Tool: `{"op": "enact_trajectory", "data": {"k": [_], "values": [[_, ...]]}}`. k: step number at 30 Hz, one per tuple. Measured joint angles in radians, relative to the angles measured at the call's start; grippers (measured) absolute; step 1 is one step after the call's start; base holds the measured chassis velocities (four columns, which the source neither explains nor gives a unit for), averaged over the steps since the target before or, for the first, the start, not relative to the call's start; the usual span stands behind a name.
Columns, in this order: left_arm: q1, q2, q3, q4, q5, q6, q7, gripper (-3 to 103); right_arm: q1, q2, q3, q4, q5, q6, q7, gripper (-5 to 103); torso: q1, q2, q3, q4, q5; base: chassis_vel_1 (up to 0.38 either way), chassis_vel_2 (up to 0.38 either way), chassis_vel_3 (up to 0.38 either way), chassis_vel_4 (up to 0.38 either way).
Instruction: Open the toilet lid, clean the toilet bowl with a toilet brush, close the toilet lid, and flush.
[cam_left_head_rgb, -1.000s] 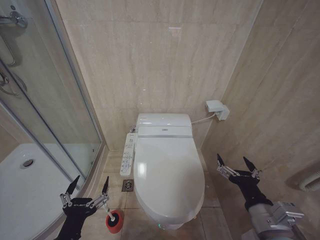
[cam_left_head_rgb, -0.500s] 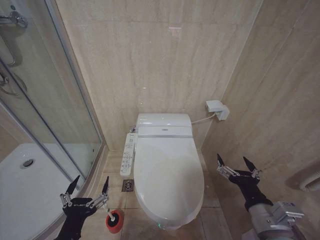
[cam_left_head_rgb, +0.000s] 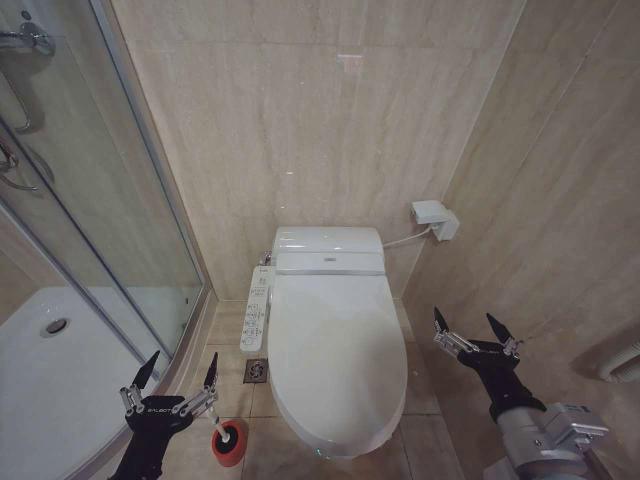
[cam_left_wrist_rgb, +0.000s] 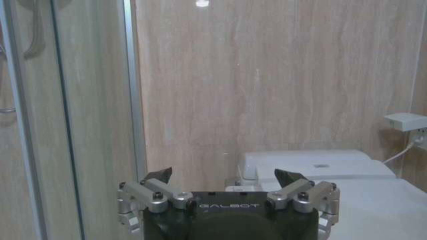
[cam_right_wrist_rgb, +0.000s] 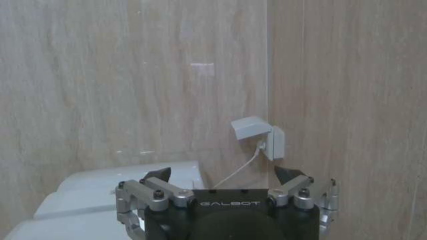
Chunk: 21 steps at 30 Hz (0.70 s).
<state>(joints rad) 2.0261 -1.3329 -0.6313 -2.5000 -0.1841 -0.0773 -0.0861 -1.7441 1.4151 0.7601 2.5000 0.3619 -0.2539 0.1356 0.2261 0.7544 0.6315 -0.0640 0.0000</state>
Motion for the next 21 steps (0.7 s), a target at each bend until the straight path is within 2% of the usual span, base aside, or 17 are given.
{"op": "enact_trajectory", "data": {"k": [21], "values": [[0.0, 0.0, 0.0, 0.0, 0.0, 0.0, 0.0, 100, 0.0, 0.0, 0.0, 0.0, 0.0, 0.0, 0.0, 100, 0.0, 0.0, 0.0, 0.0, 0.0, 0.0, 0.0, 0.0, 0.0]]}}
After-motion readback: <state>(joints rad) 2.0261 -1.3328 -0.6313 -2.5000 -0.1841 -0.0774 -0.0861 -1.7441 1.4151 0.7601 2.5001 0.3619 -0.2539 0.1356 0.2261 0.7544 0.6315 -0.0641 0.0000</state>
